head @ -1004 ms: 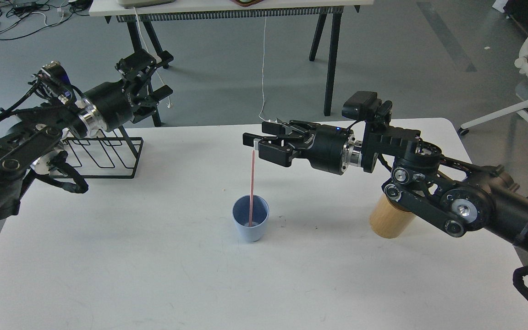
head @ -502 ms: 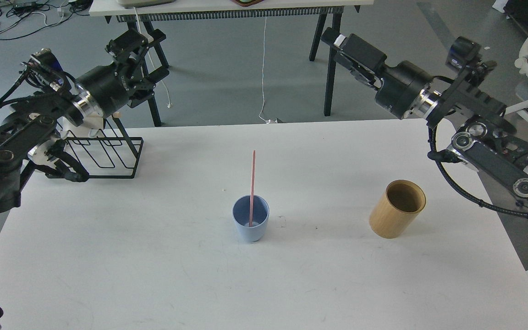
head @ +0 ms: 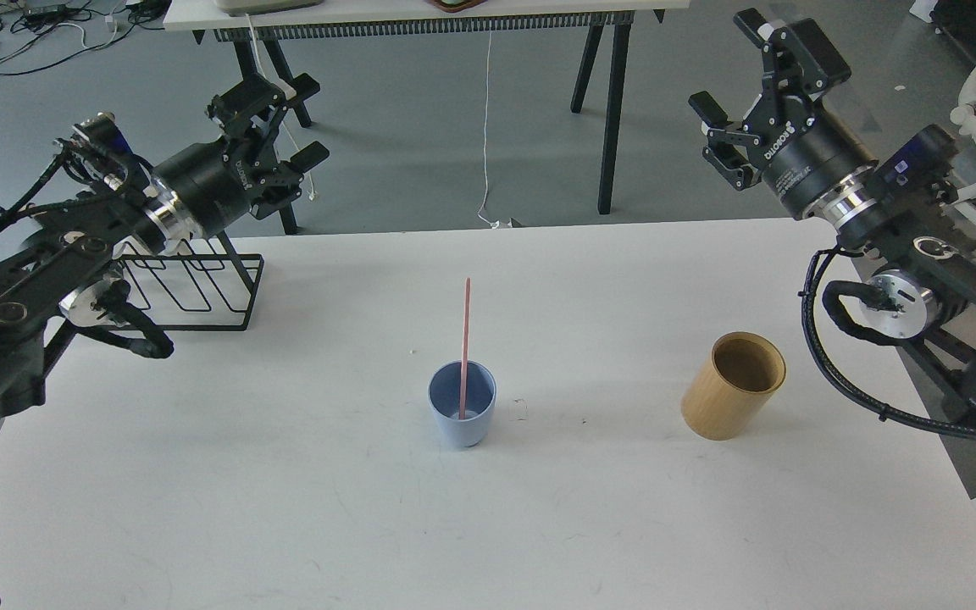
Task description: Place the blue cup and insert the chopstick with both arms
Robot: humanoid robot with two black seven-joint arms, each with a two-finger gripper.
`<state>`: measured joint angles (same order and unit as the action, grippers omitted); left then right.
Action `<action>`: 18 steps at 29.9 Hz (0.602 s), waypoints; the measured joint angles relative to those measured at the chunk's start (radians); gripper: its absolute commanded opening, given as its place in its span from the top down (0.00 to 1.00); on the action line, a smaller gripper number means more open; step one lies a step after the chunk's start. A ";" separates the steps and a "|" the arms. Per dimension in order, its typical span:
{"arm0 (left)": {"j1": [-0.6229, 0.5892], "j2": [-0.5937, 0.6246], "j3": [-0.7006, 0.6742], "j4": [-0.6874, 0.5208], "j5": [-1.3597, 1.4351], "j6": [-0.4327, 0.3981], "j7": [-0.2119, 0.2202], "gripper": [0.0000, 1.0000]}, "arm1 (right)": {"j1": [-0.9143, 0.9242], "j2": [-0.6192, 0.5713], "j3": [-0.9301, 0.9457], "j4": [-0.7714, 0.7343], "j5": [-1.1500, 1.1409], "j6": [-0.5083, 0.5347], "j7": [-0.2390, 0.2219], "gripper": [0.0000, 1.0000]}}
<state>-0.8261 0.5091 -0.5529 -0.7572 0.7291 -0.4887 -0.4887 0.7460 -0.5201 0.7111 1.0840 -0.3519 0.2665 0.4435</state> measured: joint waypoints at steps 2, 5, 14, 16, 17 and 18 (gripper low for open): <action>0.014 0.009 -0.010 -0.001 -0.001 0.000 0.000 0.00 | 0.000 0.000 0.007 -0.056 0.089 0.118 0.016 0.00; 0.030 0.019 -0.046 -0.002 -0.008 0.000 0.000 0.00 | -0.002 0.001 0.011 -0.147 0.172 0.205 0.023 0.00; 0.115 0.091 -0.149 -0.015 -0.087 0.000 0.000 0.00 | -0.055 0.002 0.012 -0.197 0.195 0.222 0.024 0.00; 0.134 0.102 -0.150 -0.036 -0.087 0.000 0.000 0.00 | -0.056 0.004 0.012 -0.196 0.195 0.222 0.024 0.00; 0.141 0.106 -0.150 -0.047 -0.087 0.000 0.000 0.00 | -0.057 0.009 0.012 -0.196 0.196 0.222 0.024 0.00; 0.148 0.109 -0.150 -0.059 -0.088 0.000 0.000 0.00 | -0.057 0.015 0.013 -0.195 0.196 0.222 0.024 0.00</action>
<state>-0.6781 0.6181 -0.7025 -0.8160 0.6415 -0.4887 -0.4887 0.6894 -0.5055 0.7243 0.8892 -0.1563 0.4888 0.4679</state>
